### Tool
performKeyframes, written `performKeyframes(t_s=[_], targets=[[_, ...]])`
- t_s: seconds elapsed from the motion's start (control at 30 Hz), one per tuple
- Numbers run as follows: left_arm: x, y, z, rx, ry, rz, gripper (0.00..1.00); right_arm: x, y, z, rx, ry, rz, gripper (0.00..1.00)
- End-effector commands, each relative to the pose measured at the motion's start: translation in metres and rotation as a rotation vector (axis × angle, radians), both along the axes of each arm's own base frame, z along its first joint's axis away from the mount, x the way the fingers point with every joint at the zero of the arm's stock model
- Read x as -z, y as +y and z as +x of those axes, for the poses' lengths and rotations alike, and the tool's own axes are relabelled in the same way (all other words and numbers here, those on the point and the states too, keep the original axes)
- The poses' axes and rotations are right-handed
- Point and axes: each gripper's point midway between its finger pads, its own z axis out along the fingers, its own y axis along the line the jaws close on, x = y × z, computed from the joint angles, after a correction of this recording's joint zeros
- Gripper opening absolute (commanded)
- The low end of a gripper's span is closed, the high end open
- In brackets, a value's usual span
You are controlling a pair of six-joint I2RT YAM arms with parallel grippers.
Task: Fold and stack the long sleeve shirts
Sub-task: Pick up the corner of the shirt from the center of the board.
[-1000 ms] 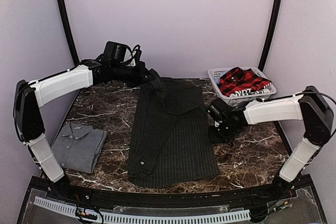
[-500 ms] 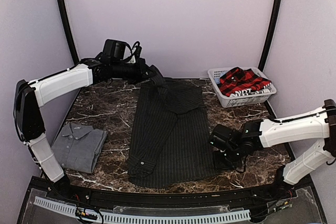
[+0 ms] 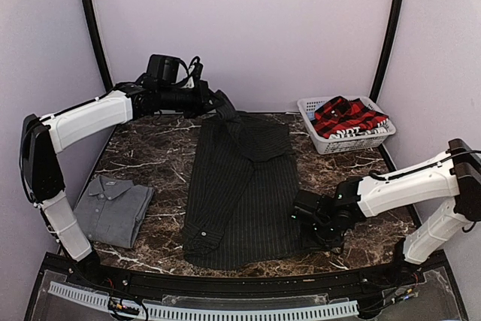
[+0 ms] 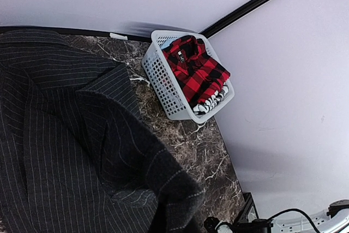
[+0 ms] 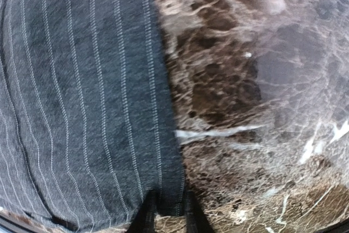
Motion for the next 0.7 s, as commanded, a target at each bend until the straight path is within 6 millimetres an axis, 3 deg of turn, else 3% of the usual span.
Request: performKeyframes(t_s=[0.0, 0.1, 0.2, 0.37, 0.5, 0.67], targets=[[-0.030, -0.005, 0.002, 0.012, -0.070, -0.043, 0.00, 0.014, -0.017, -0.005, 0.025, 0.007, -0.083, 0.09], [-0.038, -0.006, 0.006, 0.009, -0.096, -0.047, 0.00, 0.009, -0.029, -0.001, 0.046, -0.014, -0.105, 0.00], [-0.052, -0.007, 0.015, -0.005, -0.137, -0.049, 0.00, 0.005, -0.044, 0.003, 0.068, -0.026, -0.119, 0.00], [-0.072, -0.004, 0.028, -0.030, -0.180, -0.062, 0.00, -0.014, -0.046, 0.015, 0.074, -0.088, -0.109, 0.00], [-0.092, 0.008, 0.032, -0.057, -0.229, -0.056, 0.00, -0.036, -0.029, 0.027, 0.021, -0.151, -0.073, 0.00], [-0.098, 0.032, 0.032, -0.103, -0.253, -0.021, 0.00, -0.059, 0.015, 0.032, -0.104, -0.208, 0.002, 0.00]])
